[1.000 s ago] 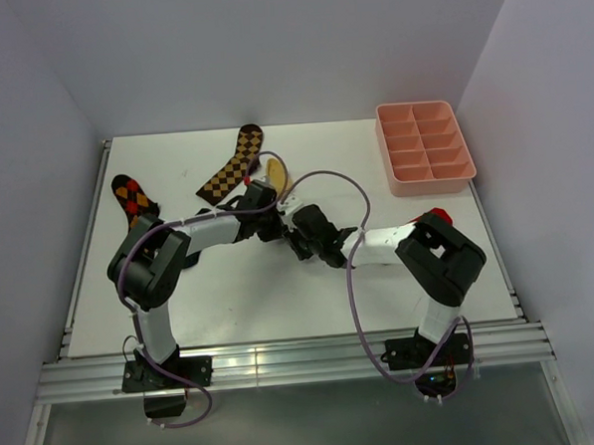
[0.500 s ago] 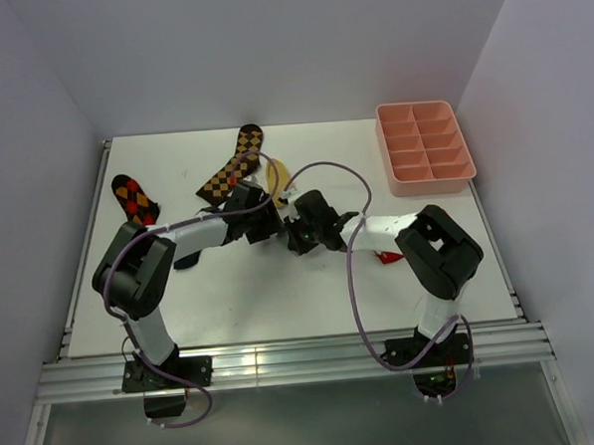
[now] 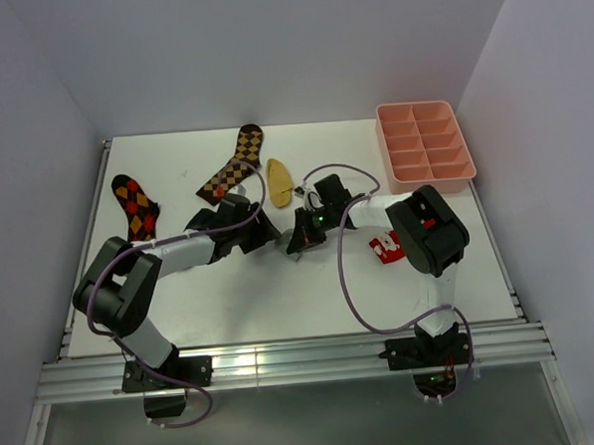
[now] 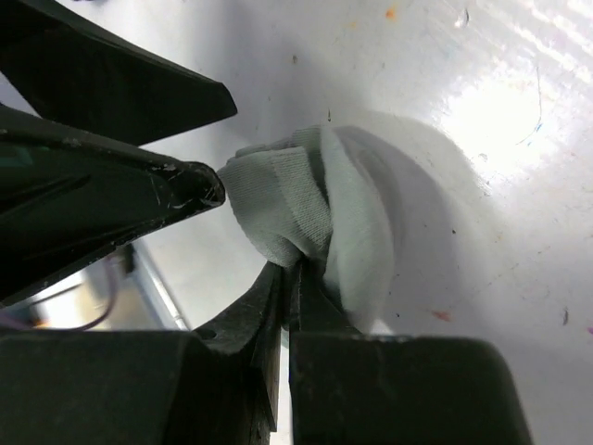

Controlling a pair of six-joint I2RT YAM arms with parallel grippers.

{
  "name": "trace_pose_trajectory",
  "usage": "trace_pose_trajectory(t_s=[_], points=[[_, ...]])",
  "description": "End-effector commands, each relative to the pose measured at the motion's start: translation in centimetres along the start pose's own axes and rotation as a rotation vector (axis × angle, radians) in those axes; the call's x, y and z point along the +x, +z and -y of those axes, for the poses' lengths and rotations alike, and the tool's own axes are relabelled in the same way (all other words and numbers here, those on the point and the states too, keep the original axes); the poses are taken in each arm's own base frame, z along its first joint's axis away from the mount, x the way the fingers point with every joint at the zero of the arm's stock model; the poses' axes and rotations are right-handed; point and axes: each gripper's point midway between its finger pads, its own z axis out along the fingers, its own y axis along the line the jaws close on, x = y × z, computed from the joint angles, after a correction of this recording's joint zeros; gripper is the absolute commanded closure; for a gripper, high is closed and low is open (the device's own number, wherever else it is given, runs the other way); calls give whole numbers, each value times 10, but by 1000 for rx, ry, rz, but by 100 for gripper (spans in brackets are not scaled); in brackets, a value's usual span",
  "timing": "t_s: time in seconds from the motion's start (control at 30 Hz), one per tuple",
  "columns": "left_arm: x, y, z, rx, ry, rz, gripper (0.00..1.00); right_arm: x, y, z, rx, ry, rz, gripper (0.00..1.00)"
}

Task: Roll the socks
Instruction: Roll the sock at the center of the board.

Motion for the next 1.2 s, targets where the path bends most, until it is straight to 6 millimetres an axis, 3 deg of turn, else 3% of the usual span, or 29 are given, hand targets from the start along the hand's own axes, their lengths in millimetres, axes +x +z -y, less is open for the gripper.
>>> trace_pose_trajectory(t_s=[0.0,0.53,0.7,0.8,0.87,0.93,1.17], points=[[-6,1,23,100,-14,21,40,5,0,-4,-97,110,-59,100],[18,24,17,53,-24,-48,47,1,5,19,-60,167,-48,100],[24,29,9,7,-20,-68,60,-1,1,24,-16,128,-27,100],[25,30,6,-11,-12,-74,80,-5,-6,26,30,83,9,100],[25,31,7,-10,-3,-77,93,-7,-10,28,57,57,35,97],[25,31,6,-22,8,-82,100,-10,-16,26,95,-2,71,89],[20,30,8,-57,65,-94,100,-20,-34,8,231,-236,227,69]])
